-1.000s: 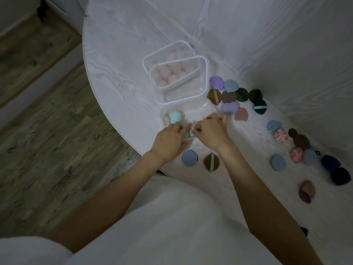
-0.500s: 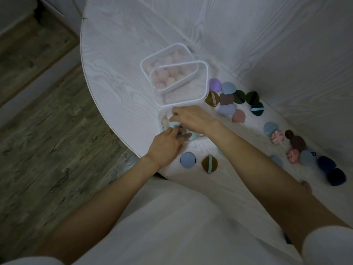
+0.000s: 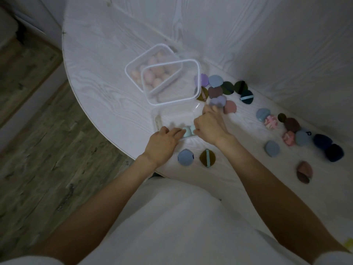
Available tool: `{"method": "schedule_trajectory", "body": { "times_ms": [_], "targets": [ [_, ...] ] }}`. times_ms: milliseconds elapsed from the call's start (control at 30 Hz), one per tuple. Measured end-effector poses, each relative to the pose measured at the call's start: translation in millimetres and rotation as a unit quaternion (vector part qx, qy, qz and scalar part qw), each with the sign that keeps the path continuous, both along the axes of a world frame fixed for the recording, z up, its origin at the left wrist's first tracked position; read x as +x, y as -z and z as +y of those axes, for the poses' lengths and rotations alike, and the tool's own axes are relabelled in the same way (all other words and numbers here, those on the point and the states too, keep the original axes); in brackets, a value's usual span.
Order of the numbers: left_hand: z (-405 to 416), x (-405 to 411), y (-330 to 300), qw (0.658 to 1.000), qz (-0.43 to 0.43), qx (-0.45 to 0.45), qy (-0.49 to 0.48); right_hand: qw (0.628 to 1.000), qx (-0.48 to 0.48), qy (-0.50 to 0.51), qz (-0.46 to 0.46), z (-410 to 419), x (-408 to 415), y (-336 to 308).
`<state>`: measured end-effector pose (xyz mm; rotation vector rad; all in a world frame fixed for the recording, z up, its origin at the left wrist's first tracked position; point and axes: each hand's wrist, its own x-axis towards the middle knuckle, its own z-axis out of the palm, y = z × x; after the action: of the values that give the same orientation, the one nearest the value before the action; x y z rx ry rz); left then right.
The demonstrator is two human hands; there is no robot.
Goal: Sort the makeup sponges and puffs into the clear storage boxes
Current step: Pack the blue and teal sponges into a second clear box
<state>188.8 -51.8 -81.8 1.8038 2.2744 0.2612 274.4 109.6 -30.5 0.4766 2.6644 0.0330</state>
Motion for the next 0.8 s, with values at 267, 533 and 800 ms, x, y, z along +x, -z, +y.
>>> {"method": "schedule_trajectory", "body": {
  "times_ms": [267, 533, 800],
  "targets": [
    [19.0, -5.0, -6.2, 0.997, 0.011, -0.074, 0.004, 0.99, -0.011, 0.088, 0.11, -10.8, 11.3, 7.3],
    [27.0, 4.2, -1.5, 0.996, 0.033, -0.086, -0.005, 0.948, -0.068, 0.152, 0.27, -21.1, 56.1, 24.1],
    [40.5, 14.4, 2.9, 0.994, 0.091, -0.058, 0.013, 0.917, -0.135, 0.219, 0.305, -9.2, 97.9, 32.7]
  ]
}}
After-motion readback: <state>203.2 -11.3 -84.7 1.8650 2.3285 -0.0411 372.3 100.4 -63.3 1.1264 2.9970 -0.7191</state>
